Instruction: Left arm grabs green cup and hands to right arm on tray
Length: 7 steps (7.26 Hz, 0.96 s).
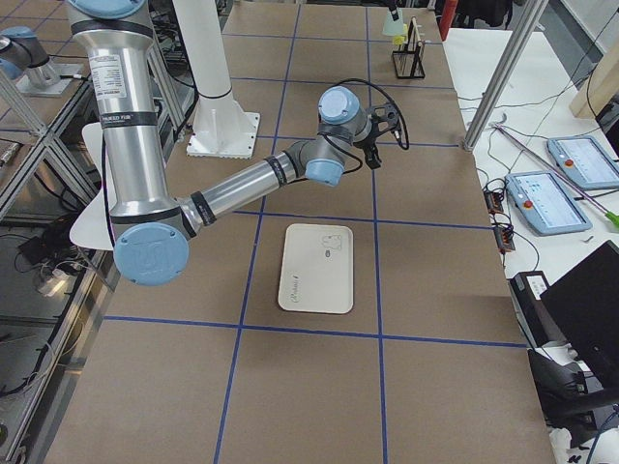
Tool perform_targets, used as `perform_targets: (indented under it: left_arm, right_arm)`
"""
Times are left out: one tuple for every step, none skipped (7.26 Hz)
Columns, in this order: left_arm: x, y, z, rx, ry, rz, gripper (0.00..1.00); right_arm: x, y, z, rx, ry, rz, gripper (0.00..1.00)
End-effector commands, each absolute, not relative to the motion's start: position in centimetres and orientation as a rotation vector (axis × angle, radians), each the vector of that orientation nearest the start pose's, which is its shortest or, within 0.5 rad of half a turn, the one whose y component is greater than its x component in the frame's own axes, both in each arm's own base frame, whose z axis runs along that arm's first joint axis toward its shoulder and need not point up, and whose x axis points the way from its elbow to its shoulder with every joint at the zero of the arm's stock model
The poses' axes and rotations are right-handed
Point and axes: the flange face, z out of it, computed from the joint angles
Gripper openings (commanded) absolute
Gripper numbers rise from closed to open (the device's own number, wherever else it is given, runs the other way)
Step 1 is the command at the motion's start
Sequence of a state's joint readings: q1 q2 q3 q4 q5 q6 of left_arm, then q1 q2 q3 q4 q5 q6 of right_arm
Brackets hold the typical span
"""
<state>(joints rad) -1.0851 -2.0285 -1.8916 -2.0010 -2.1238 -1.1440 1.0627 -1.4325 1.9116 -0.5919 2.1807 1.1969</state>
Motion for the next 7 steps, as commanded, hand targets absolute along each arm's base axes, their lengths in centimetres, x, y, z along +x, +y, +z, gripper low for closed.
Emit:
perform_targets:
  left_arm:
    - [21.7,-50.1,15.7,0.384,1.402,-0.291,0.0]
    - [21.1,-48.5,14.1,0.385,1.484,-0.299,0.0]
    - [20.8,-47.2,13.0,0.383,1.572,-0.301,0.0]
    - [20.9,-45.9,12.1,0.35,1.671,-0.304,0.0]
    - [21.6,-44.3,11.3,0.306,1.77,-0.29,0.0]
    - [22.7,-42.9,10.2,0.266,1.835,-0.259,0.0]
    - [24.1,-42.1,8.8,0.229,1.865,-0.234,0.0]
  right_arm:
    - [-21.0,-44.7,29.8,0.605,-1.607,0.196,1.0]
    - [-22.3,-43.4,29.8,0.63,-1.732,0.21,1.0]
    - [-23.5,-41.5,28.5,0.648,-1.891,0.228,1.0]
    - [-25.4,-39.7,26.9,0.648,-2.029,0.235,1.0]
    - [-27.7,-37.6,24.9,0.663,-2.163,0.251,1.0]
    - [-30.0,-35.5,22.7,0.655,-2.302,0.294,1.0]
    - [-31.8,-33.9,20.4,0.631,-2.403,0.332,1.0]
